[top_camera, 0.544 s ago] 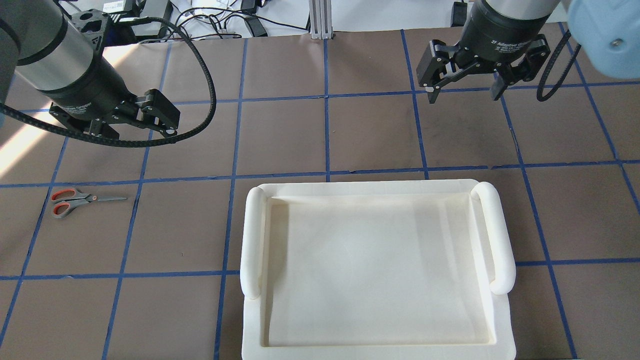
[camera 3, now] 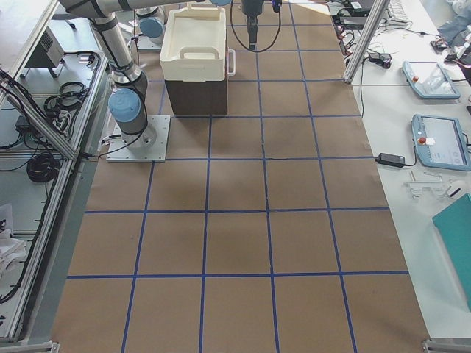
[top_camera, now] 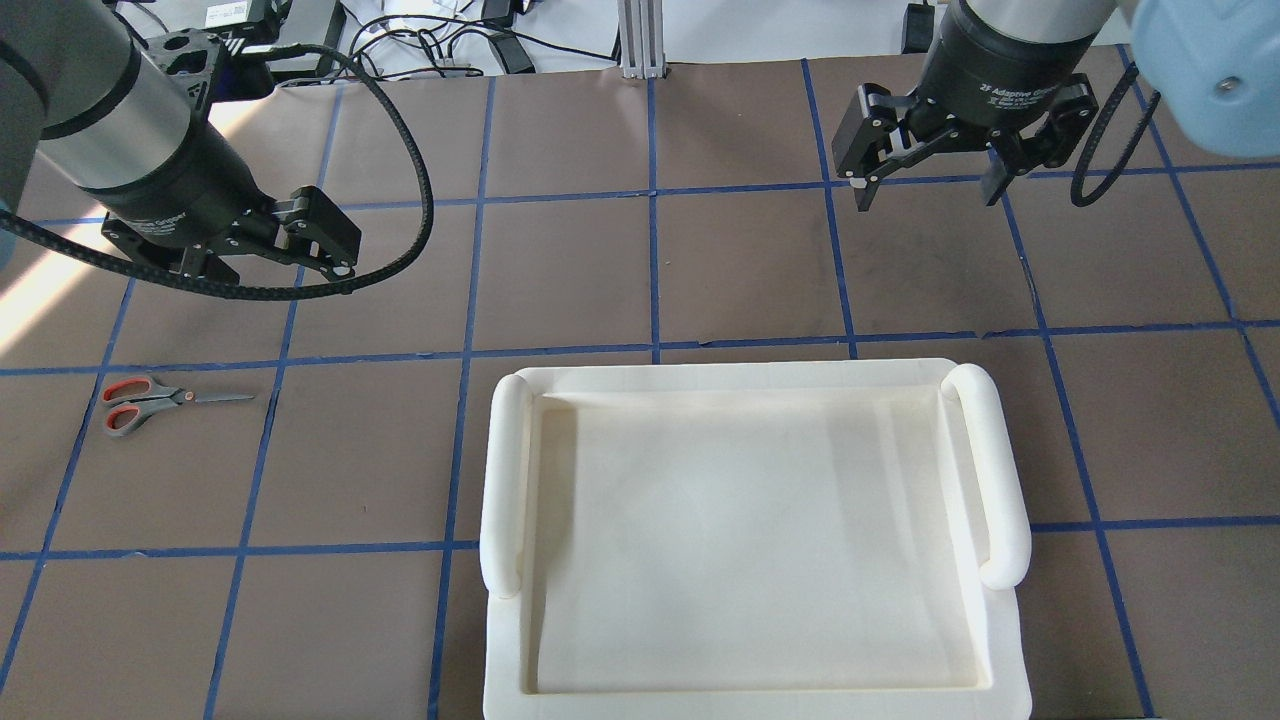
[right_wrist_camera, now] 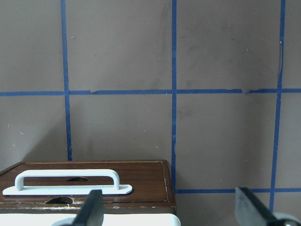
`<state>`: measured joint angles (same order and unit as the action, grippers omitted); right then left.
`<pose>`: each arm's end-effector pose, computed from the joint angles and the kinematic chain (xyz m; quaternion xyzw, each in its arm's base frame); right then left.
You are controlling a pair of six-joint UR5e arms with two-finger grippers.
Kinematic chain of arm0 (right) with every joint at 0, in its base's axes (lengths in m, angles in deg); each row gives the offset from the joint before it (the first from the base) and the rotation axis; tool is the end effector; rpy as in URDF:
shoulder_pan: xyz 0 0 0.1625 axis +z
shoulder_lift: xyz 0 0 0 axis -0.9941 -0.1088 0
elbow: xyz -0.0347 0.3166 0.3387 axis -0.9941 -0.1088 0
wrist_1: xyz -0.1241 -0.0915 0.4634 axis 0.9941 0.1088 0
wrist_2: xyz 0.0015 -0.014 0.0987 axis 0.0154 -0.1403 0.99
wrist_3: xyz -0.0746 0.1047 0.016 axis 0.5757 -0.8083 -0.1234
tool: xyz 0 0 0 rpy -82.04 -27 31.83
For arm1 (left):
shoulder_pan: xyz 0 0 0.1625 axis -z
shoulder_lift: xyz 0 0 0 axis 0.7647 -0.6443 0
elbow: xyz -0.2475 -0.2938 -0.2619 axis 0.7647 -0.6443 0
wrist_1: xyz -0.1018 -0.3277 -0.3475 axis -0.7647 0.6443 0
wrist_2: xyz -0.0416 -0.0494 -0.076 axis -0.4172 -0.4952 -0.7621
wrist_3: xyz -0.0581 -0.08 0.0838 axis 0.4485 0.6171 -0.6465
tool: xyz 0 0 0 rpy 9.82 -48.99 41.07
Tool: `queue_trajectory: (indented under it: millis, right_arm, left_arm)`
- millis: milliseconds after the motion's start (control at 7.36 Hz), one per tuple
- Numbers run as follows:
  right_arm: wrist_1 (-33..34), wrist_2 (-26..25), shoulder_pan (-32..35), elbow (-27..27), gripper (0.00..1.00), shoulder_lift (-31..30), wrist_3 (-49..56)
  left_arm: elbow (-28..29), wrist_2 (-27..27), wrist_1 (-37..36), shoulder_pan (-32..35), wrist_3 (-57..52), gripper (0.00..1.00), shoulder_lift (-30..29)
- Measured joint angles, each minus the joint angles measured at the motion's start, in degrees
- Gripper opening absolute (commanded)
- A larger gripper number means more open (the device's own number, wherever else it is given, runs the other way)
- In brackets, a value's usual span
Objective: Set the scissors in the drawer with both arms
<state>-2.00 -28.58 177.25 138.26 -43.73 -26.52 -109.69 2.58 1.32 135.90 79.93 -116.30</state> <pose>0.1686 -0.5581 0.5413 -0.0022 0.9999 -0.0136 0.0042 -0.0989 -0.5181 0.5115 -0.0028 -0.9998 0.0207 0.0034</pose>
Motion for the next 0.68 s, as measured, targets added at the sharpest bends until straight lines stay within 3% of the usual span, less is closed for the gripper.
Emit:
queue_trajectory:
  millis: [408,680]
  right_arm:
    - [0.64,3.18,2.65,4.55,1.0,4.51,0.44]
    - [1.92,5.26,6.5,4.27,1.0,9.38,0.72]
  left_arm:
    - [0.21,0.66,-0.05,-1.46,-7.78,1.0,-0.59]
    - [0.18,2.1,-0.26,-8.45,-28.95,1.0,-2.12]
